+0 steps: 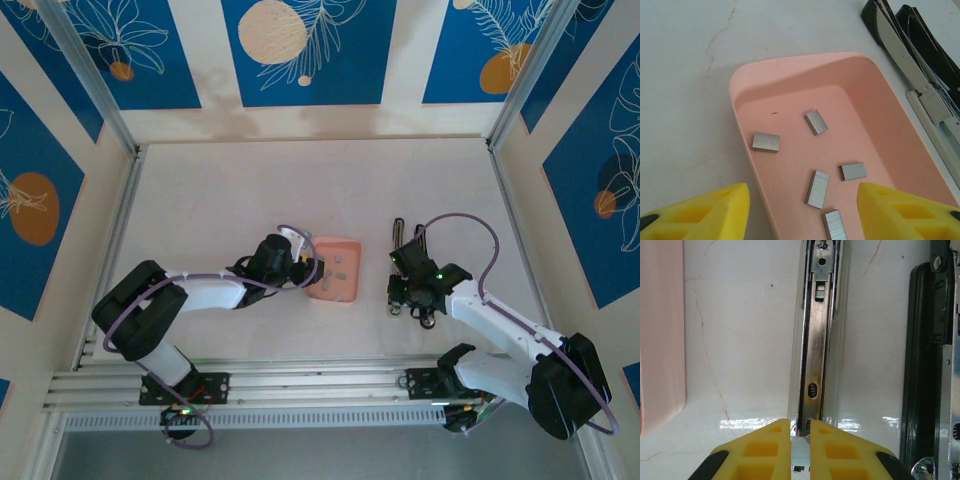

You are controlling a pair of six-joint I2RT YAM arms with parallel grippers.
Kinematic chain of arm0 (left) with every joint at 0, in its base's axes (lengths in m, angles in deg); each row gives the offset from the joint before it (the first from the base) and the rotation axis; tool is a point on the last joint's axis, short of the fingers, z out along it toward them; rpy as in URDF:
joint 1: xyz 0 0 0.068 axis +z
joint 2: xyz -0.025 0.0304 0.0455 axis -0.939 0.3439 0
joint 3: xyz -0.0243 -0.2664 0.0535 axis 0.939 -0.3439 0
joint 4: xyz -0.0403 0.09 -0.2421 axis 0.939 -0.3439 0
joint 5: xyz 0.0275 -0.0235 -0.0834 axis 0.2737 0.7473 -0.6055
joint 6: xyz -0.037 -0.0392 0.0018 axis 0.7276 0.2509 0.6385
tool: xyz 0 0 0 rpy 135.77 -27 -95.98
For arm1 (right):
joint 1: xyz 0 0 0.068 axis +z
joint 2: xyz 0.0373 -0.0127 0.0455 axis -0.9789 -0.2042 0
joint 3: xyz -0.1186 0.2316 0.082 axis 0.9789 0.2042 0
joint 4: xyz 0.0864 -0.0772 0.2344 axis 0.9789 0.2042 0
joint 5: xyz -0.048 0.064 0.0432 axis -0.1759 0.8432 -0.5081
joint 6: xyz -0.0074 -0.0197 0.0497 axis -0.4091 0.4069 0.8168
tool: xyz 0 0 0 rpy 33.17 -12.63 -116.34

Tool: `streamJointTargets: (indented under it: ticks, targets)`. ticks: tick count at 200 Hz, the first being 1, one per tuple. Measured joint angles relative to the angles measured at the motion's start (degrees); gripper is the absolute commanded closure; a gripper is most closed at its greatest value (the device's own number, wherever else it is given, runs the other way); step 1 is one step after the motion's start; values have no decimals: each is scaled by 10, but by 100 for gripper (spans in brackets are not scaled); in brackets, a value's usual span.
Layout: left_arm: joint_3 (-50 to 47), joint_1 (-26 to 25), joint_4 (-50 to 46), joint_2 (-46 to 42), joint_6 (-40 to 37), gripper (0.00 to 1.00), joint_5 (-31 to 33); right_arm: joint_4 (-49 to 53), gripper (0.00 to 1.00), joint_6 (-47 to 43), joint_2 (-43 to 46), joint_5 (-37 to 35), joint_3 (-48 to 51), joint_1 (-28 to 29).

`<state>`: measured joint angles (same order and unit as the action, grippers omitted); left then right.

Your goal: Load the staples into the stapler

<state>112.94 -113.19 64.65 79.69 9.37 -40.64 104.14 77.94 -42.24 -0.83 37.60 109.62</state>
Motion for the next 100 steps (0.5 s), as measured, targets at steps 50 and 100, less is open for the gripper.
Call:
streamJointTargets:
  ticks: [50,100]
  targets:
    - [0,0,0,0,0,42,0,3,86,2,0,0,0,0]
    - [0,0,0,0,0,42,0,7,87,9,0,0,0,0]
